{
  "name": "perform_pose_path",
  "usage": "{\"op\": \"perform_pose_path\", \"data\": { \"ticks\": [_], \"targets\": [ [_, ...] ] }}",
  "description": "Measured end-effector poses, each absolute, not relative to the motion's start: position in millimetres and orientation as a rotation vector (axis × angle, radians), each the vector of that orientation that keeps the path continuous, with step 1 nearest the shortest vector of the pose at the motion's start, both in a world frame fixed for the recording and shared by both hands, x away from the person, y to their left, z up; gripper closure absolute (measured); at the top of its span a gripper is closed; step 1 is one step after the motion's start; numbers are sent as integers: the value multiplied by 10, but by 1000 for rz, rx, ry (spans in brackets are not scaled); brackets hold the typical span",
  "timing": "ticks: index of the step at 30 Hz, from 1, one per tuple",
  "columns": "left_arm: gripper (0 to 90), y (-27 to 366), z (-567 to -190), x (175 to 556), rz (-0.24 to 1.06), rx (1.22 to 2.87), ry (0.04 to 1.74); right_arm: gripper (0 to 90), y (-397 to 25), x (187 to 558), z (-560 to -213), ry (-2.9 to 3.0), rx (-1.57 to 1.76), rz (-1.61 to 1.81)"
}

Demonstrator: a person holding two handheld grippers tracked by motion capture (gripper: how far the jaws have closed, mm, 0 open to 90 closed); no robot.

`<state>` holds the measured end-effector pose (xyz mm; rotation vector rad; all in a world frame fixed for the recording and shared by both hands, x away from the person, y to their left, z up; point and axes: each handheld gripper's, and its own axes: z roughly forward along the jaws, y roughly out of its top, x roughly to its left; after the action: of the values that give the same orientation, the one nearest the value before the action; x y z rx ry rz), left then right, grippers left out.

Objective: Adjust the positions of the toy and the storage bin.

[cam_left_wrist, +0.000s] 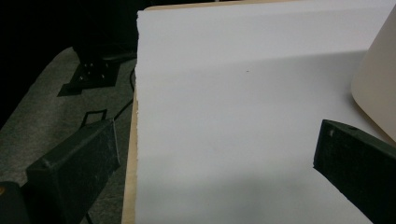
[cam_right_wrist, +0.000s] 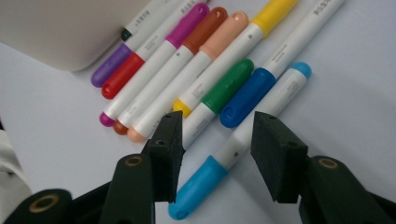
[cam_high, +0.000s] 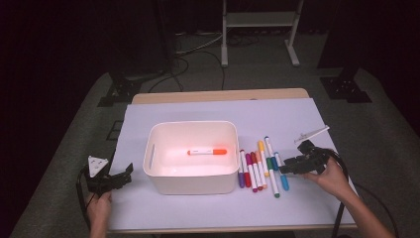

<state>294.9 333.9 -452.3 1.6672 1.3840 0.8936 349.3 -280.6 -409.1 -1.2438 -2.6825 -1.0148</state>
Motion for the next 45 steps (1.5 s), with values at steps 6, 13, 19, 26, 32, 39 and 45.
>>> {"op": "perform_pose_path", "data": {
  "ticks": [6, 13, 19, 26, 32, 39, 45],
  "targets": [
    [0, 3338, -4524, 2952, 895, 1666, 1385, 527, -2799, 3502, -4164, -2701, -1277, -996],
    [0, 3338, -4525, 2953, 892, 1666, 1386, 539, -2795, 3520, -4235, -2725, -1303, -977],
    [0, 3339, -4525, 2954, 889, 1663, 1391, 550, -2811, 3541, -4281, -2748, -1344, -951],
    [0, 3339, -4524, 2951, 889, 1662, 1390, 555, -2816, 3543, -4286, -2752, -1370, -958],
    [0, 3339, -4527, 2955, 890, 1655, 1389, 556, -2806, 3542, -4285, -2754, -1383, -957],
    [0, 3342, -4527, 2955, 888, 1656, 1388, 582, -2780, 3546, -4350, -2812, -1415, -875],
    [0, 3340, -4526, 2954, 890, 1657, 1389, 649, -2840, 3521, -4352, -2812, -1468, -876]
  ]
}}
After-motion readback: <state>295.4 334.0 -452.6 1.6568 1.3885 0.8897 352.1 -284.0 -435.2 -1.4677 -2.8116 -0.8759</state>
